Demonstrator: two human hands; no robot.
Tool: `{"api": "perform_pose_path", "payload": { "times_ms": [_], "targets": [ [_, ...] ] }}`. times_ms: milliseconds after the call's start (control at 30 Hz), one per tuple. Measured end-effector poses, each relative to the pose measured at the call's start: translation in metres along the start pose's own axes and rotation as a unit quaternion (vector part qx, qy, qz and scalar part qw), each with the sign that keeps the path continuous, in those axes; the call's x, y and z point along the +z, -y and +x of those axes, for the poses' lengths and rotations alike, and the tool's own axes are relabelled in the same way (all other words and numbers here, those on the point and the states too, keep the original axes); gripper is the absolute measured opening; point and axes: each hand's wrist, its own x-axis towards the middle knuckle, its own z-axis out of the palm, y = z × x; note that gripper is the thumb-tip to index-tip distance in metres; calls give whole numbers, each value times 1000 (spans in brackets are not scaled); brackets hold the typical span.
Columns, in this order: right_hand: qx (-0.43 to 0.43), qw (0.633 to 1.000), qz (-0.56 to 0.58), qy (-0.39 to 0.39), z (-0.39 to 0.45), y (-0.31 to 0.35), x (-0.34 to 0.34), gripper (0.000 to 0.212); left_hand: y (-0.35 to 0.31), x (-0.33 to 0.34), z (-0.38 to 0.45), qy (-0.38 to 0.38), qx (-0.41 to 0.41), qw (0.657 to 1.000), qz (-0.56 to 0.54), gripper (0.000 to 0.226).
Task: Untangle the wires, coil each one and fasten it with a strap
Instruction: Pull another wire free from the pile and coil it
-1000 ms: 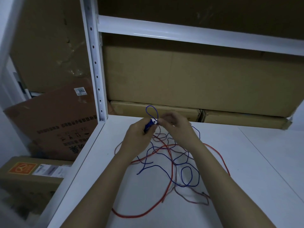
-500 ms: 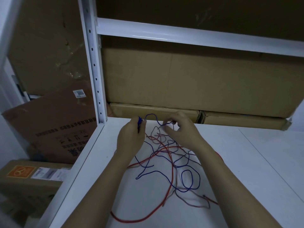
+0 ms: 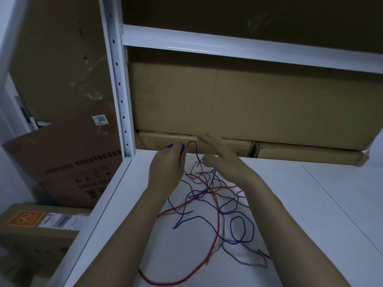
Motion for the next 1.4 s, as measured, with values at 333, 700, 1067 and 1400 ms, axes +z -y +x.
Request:
{"api": "perform_pose_path", "payload": {
  "times_ms": [333,700,1067,1400],
  "targets": [
    [-65,998,19,-13,0,10,12,26,5,2,2,-15,-8,999,-29,24],
    [-181,954,-148,-185,12,-15,-3,20,3,-22,0,232,-190,731,-613,25],
    [-98,961,-259,-13,1,-33,47,34,3,-9,12,-4,-237,701,-672,28],
    [-216,892,-390,-79,5,-31,37,13,13,12,-6,186,-24,982,-12,11]
  ]
}}
